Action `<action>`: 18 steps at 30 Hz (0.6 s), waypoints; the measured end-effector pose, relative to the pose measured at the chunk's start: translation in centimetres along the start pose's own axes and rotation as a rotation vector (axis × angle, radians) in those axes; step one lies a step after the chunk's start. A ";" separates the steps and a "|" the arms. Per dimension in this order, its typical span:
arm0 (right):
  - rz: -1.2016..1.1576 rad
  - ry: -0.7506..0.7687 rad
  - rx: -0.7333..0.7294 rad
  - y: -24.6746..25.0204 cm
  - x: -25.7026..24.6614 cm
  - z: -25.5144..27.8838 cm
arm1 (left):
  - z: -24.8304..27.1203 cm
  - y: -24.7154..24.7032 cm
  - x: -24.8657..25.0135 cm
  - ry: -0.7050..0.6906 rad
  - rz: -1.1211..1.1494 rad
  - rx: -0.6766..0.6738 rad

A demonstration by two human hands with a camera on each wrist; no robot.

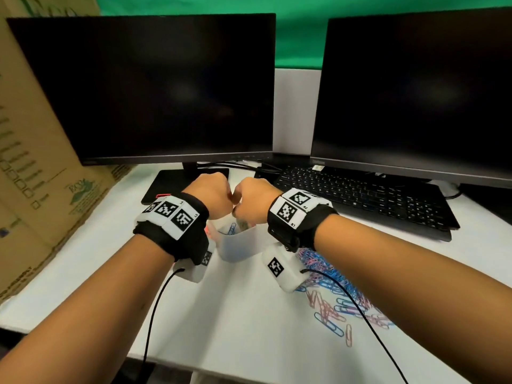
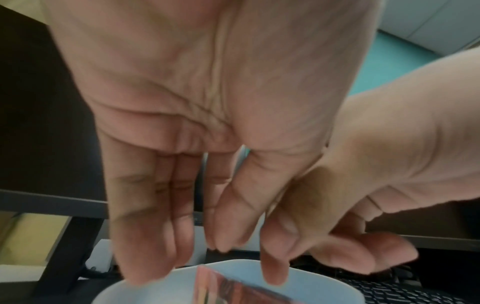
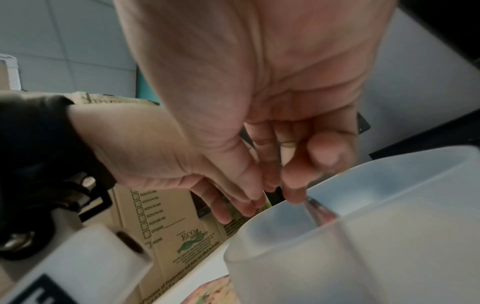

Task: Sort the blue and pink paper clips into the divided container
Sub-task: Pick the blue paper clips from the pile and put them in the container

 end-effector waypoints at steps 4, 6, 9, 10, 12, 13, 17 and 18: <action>-0.043 0.051 0.055 0.7 2.5 2.6 | 1.1 -0.3 2.8 -0.175 0.025 0.057; -0.023 0.056 0.057 0.7 4.6 4.4 | 2.3 -1.3 4.8 -0.303 0.096 0.031; 0.048 0.018 0.025 0.2 9.0 7.7 | 4.2 -4.4 7.5 -0.453 0.140 -0.063; 0.073 0.003 0.014 0.0 10.4 8.8 | 4.5 -5.6 7.8 -0.474 0.136 -0.097; 0.105 -0.032 -0.014 -0.5 13.3 11.1 | 4.7 -8.3 8.2 -0.483 0.109 -0.177; 0.117 -0.051 -0.034 -0.8 14.5 12.2 | 4.7 -9.5 8.2 -0.478 0.068 -0.205; 0.175 -0.131 -0.095 -2.0 18.0 15.4 | 3.9 -13.0 7.4 -0.403 -0.114 -0.248; 0.194 -0.141 -0.103 -2.2 18.3 15.7 | 3.6 -13.4 7.1 -0.376 -0.146 -0.247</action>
Point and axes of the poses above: each hand's wrist, its own z-axis away from the middle knuckle, its own y-axis out of the back of the hand, x = y × z, the point moved 10 cm from there along -z, towards the middle knuckle, and after that the axes turned 10 degrees about z, right-handed, at the moved point
